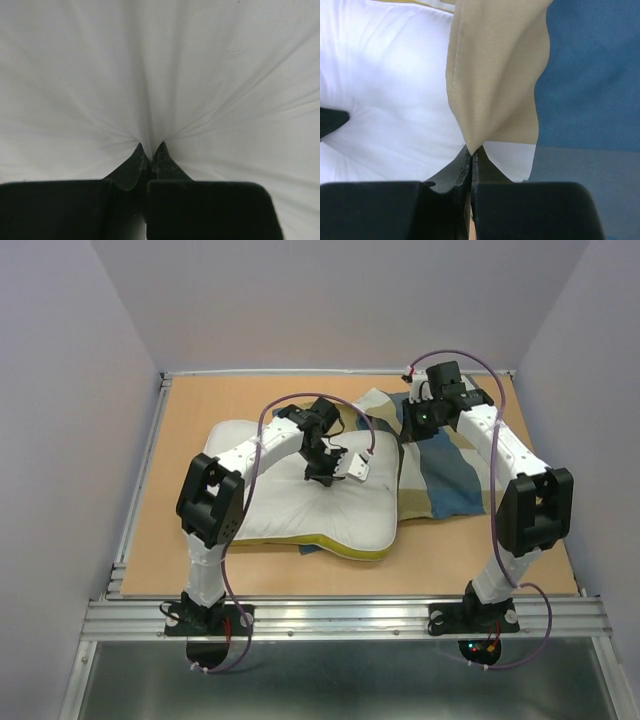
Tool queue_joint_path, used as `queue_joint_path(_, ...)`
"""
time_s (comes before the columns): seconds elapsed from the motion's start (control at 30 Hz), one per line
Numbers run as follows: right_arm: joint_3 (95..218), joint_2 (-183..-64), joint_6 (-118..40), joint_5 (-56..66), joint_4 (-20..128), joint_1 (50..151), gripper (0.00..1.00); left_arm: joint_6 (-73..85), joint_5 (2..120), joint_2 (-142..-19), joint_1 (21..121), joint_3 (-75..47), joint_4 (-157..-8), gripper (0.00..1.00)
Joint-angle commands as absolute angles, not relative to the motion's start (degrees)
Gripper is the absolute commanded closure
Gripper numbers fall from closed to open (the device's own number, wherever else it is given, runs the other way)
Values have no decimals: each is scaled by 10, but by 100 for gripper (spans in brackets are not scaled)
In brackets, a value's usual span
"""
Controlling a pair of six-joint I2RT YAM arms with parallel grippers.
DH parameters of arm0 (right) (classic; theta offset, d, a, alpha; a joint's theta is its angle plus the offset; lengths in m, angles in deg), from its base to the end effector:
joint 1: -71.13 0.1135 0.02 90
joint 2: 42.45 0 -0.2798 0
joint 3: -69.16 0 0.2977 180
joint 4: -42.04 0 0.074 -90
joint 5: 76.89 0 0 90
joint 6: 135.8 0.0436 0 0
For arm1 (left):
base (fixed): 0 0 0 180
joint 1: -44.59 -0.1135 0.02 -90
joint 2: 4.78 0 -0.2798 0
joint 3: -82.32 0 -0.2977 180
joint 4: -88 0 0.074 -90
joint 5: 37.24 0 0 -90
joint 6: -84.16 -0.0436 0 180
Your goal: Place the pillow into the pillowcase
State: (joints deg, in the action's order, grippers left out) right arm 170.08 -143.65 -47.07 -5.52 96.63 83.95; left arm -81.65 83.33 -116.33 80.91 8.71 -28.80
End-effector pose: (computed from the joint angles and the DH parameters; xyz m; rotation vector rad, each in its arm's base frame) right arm 0.4244 0.1109 0.2922 -0.4392 2.4865 0.4918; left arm 0.3578 -0.2906 0.2433 2.2065 1.3229 -0.4950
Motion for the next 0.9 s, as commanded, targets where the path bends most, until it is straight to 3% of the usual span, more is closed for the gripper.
queue_joint_path(0.0, 1685, -1398, -482, -53, 941, 842, 100, -832, 841, -1157, 812, 117, -293, 100)
queue_joint_path(0.5, 1613, -1384, -512, -119, 944, 842, 99, -797, 852, -1230, 813, 275, -366, 100)
queue_joint_path(0.67, 1608, -1379, -509, -103, 947, 842, 99, -637, 764, -1277, 799, 278, -561, 100)
queue_joint_path(0.87, 1621, -1382, -506, -73, 951, 842, 99, -452, 699, -1329, 770, 328, -605, 100)
